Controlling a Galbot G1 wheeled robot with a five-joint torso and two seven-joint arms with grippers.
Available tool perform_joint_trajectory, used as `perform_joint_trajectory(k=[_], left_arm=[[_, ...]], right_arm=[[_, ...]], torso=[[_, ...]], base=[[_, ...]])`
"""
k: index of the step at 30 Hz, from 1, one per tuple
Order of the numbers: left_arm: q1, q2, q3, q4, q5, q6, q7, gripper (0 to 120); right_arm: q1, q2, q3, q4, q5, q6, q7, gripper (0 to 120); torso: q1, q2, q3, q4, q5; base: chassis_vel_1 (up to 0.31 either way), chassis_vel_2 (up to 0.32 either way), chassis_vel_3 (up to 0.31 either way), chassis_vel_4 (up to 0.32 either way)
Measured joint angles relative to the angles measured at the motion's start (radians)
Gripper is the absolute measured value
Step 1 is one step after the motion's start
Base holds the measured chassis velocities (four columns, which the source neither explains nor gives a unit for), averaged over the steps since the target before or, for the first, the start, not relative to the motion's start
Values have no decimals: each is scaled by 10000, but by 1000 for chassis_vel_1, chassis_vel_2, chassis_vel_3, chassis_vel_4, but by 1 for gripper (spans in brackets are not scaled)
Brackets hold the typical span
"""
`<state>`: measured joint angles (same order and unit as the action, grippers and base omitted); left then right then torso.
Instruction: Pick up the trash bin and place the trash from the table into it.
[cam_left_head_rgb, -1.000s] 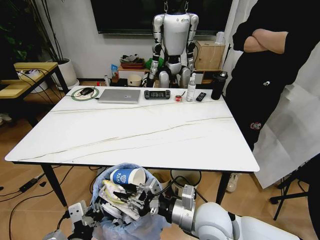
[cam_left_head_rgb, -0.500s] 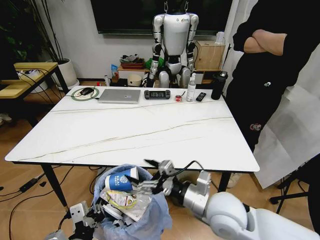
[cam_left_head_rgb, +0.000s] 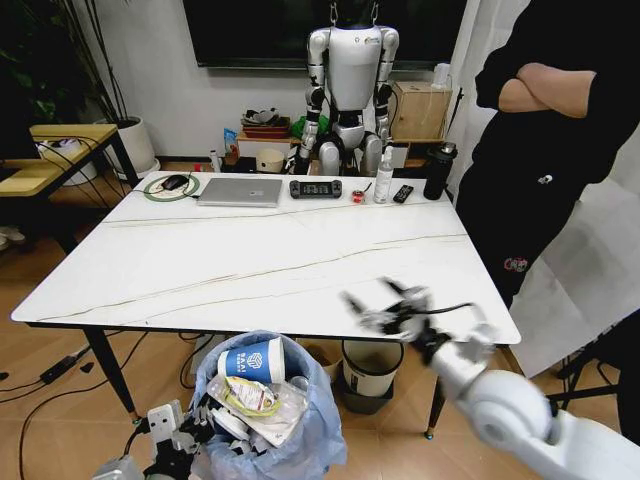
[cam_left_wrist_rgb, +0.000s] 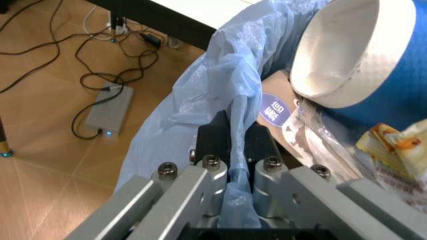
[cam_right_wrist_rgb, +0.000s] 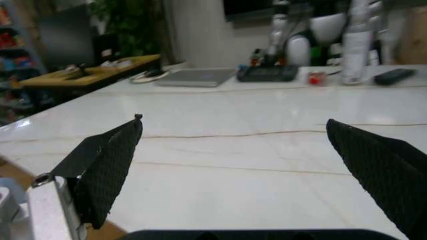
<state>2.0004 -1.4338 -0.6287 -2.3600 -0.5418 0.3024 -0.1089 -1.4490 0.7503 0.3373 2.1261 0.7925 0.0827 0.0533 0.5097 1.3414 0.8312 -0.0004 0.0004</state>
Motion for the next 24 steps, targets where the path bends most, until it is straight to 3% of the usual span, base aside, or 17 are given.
perform_joint_trajectory(k=[4,5,7,11,12,15,18,24], left_arm=[[-60,631,-3,174,-170,-37,88,0],[-60,631,-3,174,-170,-37,88,0],[-111,977,-14,276,-296,-71,157,0],[-199,1481,29,466,-536,-136,303,0],[-199,1481,29,466,-536,-136,303,0],[-276,1923,100,684,-501,-410,312,0],[-238,2417,115,834,-409,-669,419,0],[-119,2810,4,1045,-395,-886,480,0]], right_arm=[[-2259,1532,2179,235,-1202,214,-502,100],[-2259,1532,2179,235,-1202,214,-502,100],[-3316,2348,3039,440,-1841,486,-905,100],[-4420,4201,3764,581,-3085,1144,-1393,100],[-4420,4201,3764,581,-3085,1144,-1393,100],[-4839,5377,3978,578,-3648,1440,-1800,100],[-4876,5662,4049,539,-3696,1519,-2104,100],[-4833,5657,4015,529,-3690,1522,-2132,100]], torso=[[-1,1,0,2,-4],[-1,1,0,2,-4],[-2,3,-1,1,-8],[-2,3,-1,2,-5],[-2,3,-1,2,-5],[-3,3,-1,0,-9],[-4,3,0,3,-4],[-3,0,1,6,-3]], base=[[0,0,0,0],[0,0,0,0],[0,0,0,0],[0,0,0,0],[0,0,0,0],[0,0,0,0],[0,0,0,0],[0,0,0,0]])
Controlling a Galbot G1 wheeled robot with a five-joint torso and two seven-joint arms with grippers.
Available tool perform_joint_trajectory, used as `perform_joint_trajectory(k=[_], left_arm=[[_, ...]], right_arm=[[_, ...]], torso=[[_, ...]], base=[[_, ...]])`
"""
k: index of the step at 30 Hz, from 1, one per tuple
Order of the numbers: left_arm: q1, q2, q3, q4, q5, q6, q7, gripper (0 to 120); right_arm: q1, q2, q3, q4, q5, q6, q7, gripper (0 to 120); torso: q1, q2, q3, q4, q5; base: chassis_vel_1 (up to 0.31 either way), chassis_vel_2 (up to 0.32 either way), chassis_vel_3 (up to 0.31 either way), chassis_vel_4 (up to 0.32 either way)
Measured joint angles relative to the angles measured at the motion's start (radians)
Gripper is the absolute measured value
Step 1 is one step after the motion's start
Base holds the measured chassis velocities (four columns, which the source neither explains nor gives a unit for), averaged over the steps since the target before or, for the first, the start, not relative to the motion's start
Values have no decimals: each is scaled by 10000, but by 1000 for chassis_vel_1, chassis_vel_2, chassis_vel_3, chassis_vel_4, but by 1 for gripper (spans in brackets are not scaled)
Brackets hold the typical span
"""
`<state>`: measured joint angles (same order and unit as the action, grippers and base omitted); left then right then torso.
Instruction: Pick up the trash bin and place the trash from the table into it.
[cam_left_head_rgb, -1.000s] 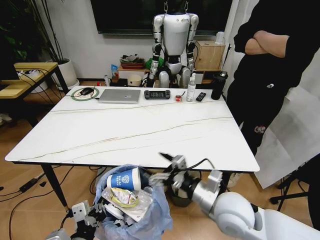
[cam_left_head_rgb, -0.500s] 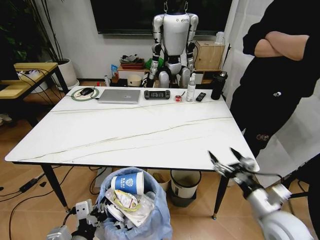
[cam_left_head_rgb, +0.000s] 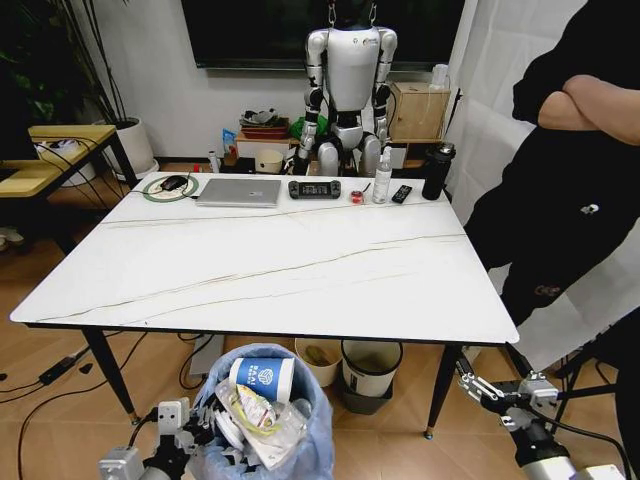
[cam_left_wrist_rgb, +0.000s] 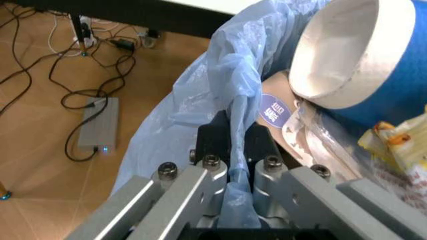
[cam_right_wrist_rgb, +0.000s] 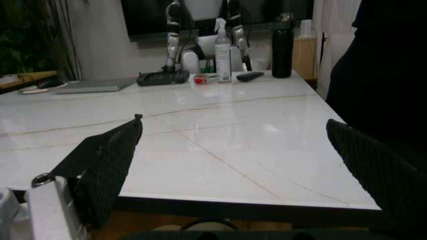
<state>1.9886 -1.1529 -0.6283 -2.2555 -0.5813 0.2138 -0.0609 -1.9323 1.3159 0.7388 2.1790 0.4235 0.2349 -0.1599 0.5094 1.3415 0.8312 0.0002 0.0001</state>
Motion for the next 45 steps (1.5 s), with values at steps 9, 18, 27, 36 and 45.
perform_joint_trajectory(k=[9,18,27,36,45], left_arm=[[-118,-243,112,395,254,-385,-6,0],[-267,-804,182,606,380,-607,-123,0],[-322,-1476,176,933,502,-640,27,0],[-428,-1806,55,1282,476,-639,118,0],[-617,-2123,25,1688,502,-676,196,0]], right_arm=[[44,-42,-54,-6,40,-10,5,100],[69,-74,-88,-10,75,-30,24,100],[78,-84,-98,-11,88,-39,36,100],[81,-88,-103,-11,93,-46,40,100],[80,-88,-108,-11,100,-47,45,100]], torso=[[0,0,0,0,-1],[1,0,0,-1,-1],[-121,-259,-126,-1,-1],[-239,-502,-254,-2,0],[-475,-1011,-522,-2,-2]], base=[[0,0,0,0],[0,0,0,0],[0,0,0,0],[0,0,0,0],[0,0,0,0]])
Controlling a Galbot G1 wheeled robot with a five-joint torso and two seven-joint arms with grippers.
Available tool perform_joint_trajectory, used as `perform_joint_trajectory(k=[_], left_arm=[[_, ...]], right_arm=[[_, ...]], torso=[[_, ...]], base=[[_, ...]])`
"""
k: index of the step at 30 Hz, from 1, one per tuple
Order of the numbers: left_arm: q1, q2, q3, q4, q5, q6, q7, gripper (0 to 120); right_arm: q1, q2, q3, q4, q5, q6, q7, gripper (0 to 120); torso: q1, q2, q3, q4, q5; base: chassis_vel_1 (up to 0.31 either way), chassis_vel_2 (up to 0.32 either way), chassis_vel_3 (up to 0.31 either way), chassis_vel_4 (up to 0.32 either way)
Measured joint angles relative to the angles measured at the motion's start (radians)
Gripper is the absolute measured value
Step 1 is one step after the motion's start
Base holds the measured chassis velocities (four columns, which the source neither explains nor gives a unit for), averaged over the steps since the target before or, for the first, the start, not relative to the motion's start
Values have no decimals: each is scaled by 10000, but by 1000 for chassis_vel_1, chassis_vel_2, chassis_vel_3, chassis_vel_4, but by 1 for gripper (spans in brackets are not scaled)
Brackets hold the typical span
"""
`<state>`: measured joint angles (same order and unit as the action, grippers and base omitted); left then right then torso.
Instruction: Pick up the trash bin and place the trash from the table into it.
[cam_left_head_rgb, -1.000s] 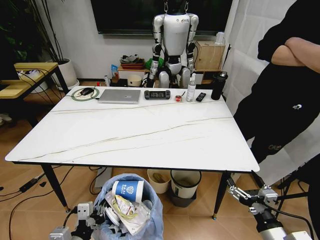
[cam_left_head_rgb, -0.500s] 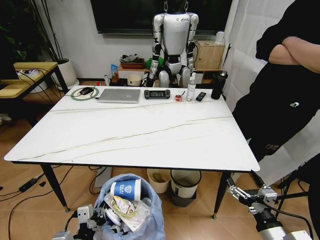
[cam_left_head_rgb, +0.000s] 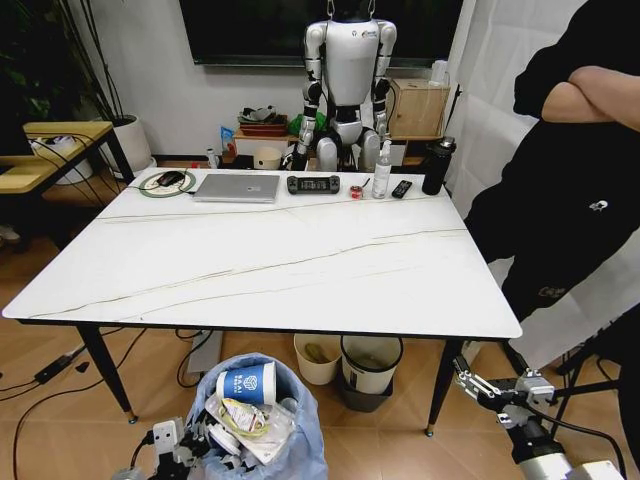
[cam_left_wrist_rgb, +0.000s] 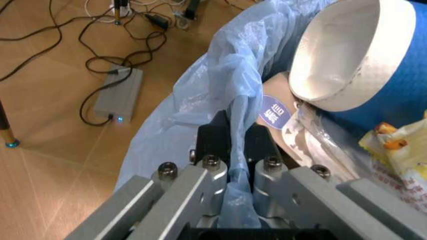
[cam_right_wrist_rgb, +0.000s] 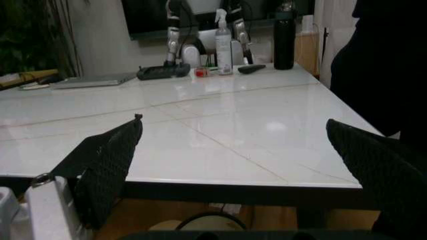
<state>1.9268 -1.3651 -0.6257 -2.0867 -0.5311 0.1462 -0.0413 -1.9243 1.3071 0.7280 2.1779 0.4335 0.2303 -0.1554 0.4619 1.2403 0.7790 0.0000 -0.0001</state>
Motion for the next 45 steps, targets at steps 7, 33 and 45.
perform_joint_trajectory(k=[7,33,45], left_arm=[[-185,-197,-28,236,45,-7,62,0],[-401,-268,-66,661,48,63,119,0],[-607,-202,-51,929,3,84,207,0]], right_arm=[[0,0,-1,0,2,0,5,100],[0,0,-1,0,2,0,6,100],[0,-1,-2,0,2,0,6,100]], torso=[[-182,-408,-227,0,0],[-782,-1783,-1002,0,1],[-1033,-2365,-1333,0,1]], base=[[0,0,0,0],[0,0,0,0],[0,0,0,0]])
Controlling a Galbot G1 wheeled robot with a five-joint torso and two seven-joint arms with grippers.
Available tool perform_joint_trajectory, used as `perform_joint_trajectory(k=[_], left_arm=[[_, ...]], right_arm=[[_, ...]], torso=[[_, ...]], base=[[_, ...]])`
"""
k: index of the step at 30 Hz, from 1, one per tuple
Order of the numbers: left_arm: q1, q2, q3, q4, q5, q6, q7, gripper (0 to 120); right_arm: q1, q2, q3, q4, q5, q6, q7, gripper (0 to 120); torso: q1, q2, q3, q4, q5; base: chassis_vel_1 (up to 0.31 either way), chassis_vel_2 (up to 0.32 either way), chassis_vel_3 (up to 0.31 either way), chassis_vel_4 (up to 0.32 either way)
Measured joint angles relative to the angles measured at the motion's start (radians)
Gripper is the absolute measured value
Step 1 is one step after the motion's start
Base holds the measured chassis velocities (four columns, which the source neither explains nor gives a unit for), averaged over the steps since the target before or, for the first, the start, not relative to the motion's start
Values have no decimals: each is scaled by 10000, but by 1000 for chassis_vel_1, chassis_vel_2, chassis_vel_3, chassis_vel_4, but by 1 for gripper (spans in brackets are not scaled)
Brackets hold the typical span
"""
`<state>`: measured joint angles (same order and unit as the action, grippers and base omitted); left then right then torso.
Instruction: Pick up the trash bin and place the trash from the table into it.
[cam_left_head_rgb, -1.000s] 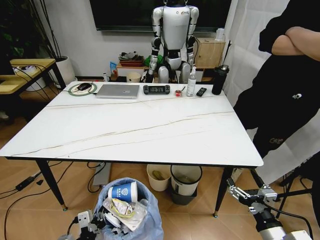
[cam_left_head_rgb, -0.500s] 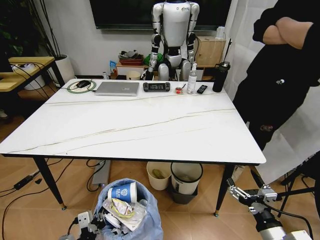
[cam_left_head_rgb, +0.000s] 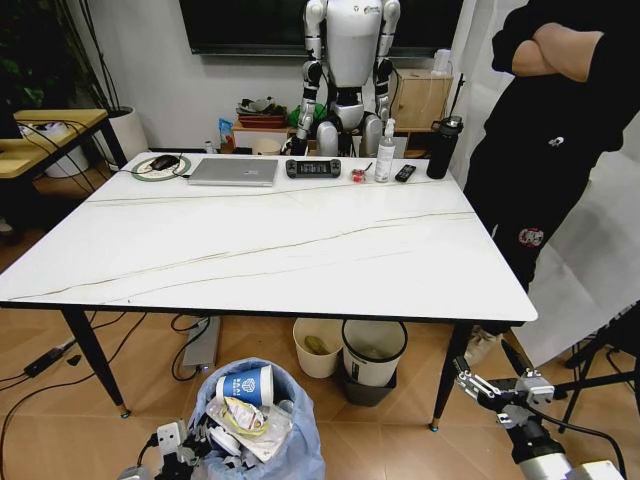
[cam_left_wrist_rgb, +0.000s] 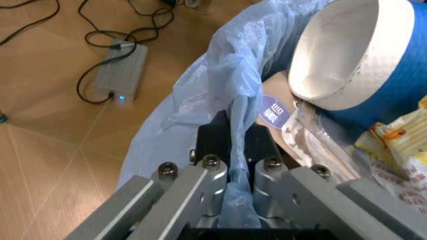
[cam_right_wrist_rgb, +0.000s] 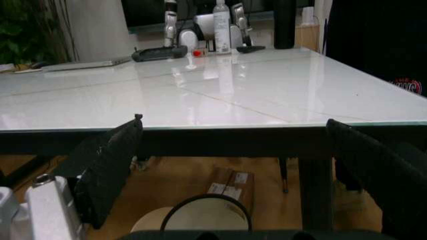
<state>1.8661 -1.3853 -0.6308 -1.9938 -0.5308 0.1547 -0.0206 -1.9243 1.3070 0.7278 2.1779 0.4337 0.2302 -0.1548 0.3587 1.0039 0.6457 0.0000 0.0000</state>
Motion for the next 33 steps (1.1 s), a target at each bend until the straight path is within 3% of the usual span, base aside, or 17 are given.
perform_joint_trajectory(k=[9,14,16,23,33], left_arm=[[-177,57,-10,286,-57,-49,70,0],[-468,107,-49,784,-95,-159,205,0],[-800,114,-88,1406,-87,-311,266,0],[-1240,89,-56,2417,4,-499,430,0],[-1747,90,-80,3159,7,-528,542,0]], right_arm=[[0,0,0,0,0,0,0,100],[0,0,-1,0,0,0,0,100],[1,0,0,0,0,0,0,100],[0,0,-1,0,0,0,0,100],[1,0,-1,0,0,0,0,100]], torso=[[-178,-413,-236,0,0],[-276,-629,-353,0,0],[-339,-771,-434,-1,0],[-473,-1100,-628,0,0],[-661,-1541,-879,0,0]], base=[[0,0,0,0],[0,0,0,0],[0,0,0,0],[0,0,0,0],[0,0,0,0]])
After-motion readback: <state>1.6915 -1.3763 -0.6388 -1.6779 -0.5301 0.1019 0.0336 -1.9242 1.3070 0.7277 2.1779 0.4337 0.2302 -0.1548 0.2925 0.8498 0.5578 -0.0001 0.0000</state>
